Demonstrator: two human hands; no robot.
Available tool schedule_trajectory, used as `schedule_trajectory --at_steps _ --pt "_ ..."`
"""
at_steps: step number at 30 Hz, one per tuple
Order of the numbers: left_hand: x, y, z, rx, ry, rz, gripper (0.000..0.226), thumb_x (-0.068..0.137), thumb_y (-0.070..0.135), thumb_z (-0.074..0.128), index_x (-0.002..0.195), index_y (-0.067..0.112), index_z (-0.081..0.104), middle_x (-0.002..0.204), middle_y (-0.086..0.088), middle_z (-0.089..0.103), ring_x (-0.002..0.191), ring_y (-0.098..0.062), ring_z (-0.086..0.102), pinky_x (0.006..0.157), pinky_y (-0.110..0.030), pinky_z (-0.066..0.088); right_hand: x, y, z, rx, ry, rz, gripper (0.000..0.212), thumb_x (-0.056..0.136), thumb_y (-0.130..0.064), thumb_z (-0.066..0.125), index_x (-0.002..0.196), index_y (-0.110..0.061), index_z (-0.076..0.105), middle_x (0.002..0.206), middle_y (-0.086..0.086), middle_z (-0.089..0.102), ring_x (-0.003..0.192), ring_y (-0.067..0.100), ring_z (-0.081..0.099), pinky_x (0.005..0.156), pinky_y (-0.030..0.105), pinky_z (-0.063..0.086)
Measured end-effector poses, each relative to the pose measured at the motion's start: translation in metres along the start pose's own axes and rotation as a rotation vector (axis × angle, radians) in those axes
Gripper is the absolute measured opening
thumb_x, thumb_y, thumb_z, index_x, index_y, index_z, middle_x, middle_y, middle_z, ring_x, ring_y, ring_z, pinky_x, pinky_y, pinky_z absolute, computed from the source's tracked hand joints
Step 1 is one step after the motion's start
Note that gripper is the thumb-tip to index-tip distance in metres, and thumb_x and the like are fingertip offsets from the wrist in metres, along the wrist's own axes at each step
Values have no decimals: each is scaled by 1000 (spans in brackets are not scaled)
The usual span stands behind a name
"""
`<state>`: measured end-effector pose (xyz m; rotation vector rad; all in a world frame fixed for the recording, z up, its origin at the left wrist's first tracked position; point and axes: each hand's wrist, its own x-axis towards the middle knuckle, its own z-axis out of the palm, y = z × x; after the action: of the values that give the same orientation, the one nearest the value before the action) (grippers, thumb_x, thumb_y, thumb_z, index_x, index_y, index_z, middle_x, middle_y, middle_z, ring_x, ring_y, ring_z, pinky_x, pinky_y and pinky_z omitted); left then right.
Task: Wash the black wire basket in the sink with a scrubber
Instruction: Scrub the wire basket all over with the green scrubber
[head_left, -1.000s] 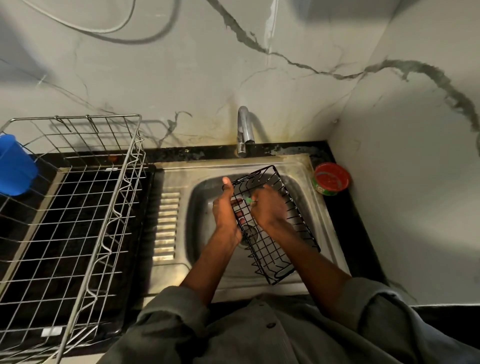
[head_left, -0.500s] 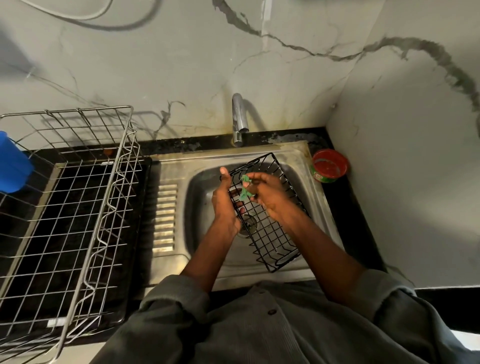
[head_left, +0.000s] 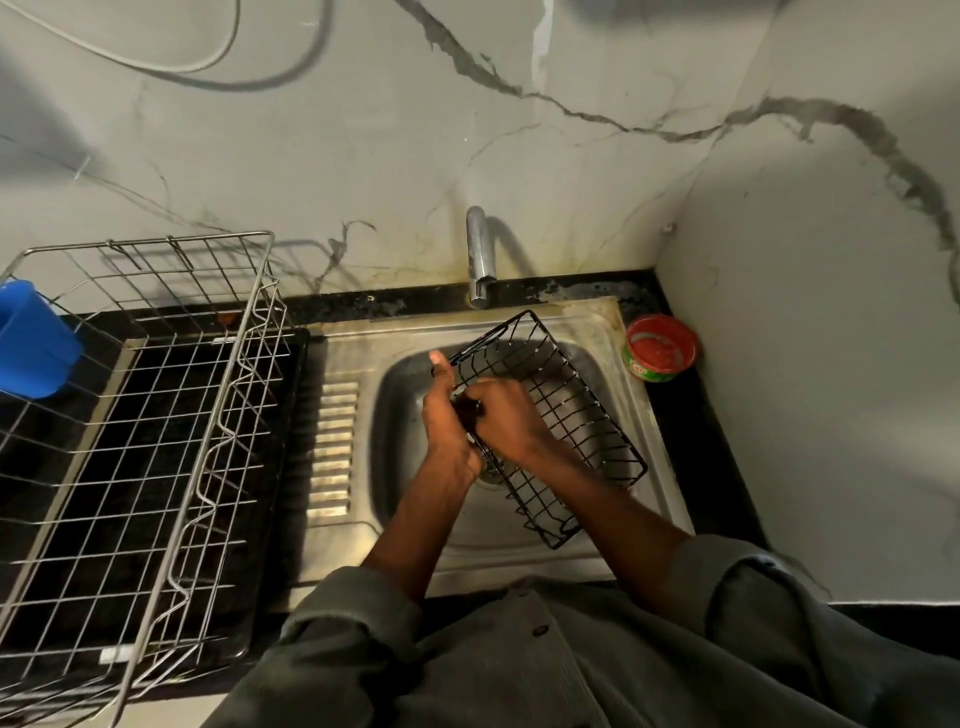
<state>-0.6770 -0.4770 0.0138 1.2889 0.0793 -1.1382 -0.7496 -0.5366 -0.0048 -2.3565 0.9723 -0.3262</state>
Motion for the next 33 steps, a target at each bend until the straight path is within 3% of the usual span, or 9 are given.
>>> schedule_trajectory --at_steps 5,9,13,16,19,22,27,31,33 --pt "4 -2 -2 99 -25 65 87 72 89 59 119 17 72 108 -5 79 98 -22 75 81 -40 62 -3 32 -18 -254 195 331 38 93 -13 65 129 -15 55 126 5 57 99 19 63 80 31 57" --pt "7 -4 5 50 -22 92 111 64 88 73 130 -1 64 115 -17 75 100 -29 76 89 -46 63 -8 10 1 -76 20 51 30 86 1 67 113 -11 69 113 5 67 95 19 66 72 20 49" --pt "12 1 -3 18 -7 67 75 80 79 67 107 8 73 107 -17 75 81 -28 74 62 -37 62 -16 24 -3 -143 23 121 22 89 -8 69 108 -19 67 108 -1 66 93 17 67 77 32 58" --pt "9 1 -2 3 -29 71 79 78 82 66 109 9 77 106 -20 78 86 -36 77 79 -50 65 -25 35 -8 -299 172 365 28 93 -9 63 120 -16 60 115 5 63 96 20 65 78 29 56" --pt "7 2 0 -59 -21 97 83 84 78 65 114 1 76 112 -26 75 95 -39 75 90 -55 61 -23 11 4 -119 65 249 21 88 -6 70 105 -18 72 104 0 72 90 16 68 71 24 46" --pt "9 3 -6 -120 -60 89 65 91 73 58 87 12 79 88 -12 74 77 -27 71 74 -39 59 -27 3 7 27 -27 134 12 86 -14 76 93 -24 77 90 -4 75 78 14 67 67 25 49" --pt "1 7 -13 -74 -39 84 63 88 79 52 65 23 69 62 3 60 50 -14 54 48 -22 44 -30 31 -6 -220 210 368 17 91 -13 71 106 -22 69 98 -3 69 79 12 64 65 24 53" --pt "8 11 -12 -158 -2 128 71 95 71 53 97 2 70 65 4 67 57 -13 63 52 -24 50 -40 13 7 -94 -108 -79 13 86 -6 68 88 -17 74 88 -3 71 78 17 66 66 33 55" --pt "11 10 -13 -137 0 161 58 96 69 54 83 14 67 62 4 65 50 -12 60 49 -22 48 -42 16 -1 -163 -116 -57 10 87 -10 67 92 -19 71 91 -3 69 79 17 64 70 36 57"
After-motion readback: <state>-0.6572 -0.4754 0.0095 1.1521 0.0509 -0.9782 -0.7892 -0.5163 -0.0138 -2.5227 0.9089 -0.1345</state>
